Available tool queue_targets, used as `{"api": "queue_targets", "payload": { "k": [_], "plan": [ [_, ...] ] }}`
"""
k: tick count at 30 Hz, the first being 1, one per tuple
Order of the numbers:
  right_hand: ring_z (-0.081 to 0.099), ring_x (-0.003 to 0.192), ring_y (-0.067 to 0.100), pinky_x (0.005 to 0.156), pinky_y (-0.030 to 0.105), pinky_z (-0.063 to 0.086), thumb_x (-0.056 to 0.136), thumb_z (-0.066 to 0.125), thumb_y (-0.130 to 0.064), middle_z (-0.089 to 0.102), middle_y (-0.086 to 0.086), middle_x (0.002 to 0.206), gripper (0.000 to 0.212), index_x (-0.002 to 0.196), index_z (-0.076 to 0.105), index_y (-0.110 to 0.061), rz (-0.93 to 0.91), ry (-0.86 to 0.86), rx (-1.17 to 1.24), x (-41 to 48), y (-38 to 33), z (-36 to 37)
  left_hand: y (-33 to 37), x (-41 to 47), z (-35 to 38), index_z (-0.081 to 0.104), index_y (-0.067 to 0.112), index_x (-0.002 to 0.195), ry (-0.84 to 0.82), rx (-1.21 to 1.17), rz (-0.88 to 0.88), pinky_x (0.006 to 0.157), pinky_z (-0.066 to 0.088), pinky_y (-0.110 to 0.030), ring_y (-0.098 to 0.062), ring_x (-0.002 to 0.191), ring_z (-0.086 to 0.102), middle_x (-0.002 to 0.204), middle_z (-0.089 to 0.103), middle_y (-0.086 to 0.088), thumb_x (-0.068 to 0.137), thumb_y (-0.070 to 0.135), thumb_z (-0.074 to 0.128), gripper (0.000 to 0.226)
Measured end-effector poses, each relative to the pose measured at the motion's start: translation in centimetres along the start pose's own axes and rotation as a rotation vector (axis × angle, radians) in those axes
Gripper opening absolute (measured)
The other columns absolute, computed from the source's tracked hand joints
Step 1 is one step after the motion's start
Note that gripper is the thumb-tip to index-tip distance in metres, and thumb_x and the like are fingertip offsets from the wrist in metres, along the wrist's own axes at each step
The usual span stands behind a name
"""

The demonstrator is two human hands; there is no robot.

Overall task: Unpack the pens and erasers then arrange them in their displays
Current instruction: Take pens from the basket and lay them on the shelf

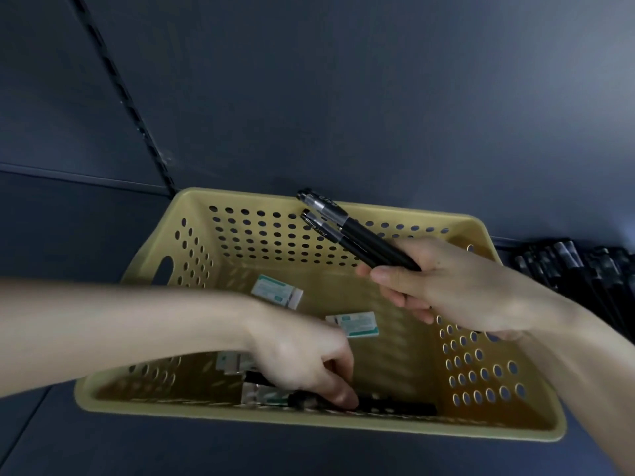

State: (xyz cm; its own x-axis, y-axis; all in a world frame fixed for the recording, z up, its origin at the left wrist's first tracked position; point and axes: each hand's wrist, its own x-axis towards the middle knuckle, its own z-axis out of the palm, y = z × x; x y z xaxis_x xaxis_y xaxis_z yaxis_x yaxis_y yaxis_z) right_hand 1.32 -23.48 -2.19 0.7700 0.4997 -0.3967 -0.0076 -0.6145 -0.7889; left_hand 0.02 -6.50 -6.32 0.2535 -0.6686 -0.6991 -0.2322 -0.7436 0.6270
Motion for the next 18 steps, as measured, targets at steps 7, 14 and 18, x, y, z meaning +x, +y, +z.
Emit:
{"api": "queue_targets", "payload": {
  "k": [7,14,18],
  "plan": [
    [0.031,0.045,0.007,0.044,0.021,0.028,0.091,0.048,-0.037,0.034,-0.01,0.048,0.032,0.099,0.061,-0.008,-0.013,0.034,0.099,-0.1,-0.2,-0.1,0.3,0.2,-0.6,0.065,0.01,0.111,0.013,-0.032,0.033,0.057,0.04,-0.004,0.004,0.063,0.051,0.08,0.059,0.011,0.094,0.033,0.057,0.03],
    [0.033,0.039,0.007,0.039,0.015,0.031,0.081,0.054,-0.046,0.043,-0.001,0.05,0.035,0.075,0.058,-0.011,-0.114,0.17,0.253,-0.7,-0.4,-0.4,-0.8,-3.8,-2.7,0.066,0.02,0.099,0.303,-0.038,-0.049,0.054,0.039,-0.015,-0.004,0.062,0.051,0.077,0.059,0.003,0.092,0.035,0.055,0.019],
    [0.03,0.037,0.01,0.037,0.019,0.027,0.081,0.058,-0.044,0.043,-0.001,0.046,0.037,0.074,0.059,-0.007,-0.145,0.168,0.306,-0.9,-0.6,-0.3,-1.7,-6.1,-2.7,0.07,0.026,0.093,0.565,-0.122,-0.099,0.064,0.045,-0.017,-0.001,0.07,0.062,0.081,0.069,0.007,0.087,0.042,0.056,0.022]
  ]
}}
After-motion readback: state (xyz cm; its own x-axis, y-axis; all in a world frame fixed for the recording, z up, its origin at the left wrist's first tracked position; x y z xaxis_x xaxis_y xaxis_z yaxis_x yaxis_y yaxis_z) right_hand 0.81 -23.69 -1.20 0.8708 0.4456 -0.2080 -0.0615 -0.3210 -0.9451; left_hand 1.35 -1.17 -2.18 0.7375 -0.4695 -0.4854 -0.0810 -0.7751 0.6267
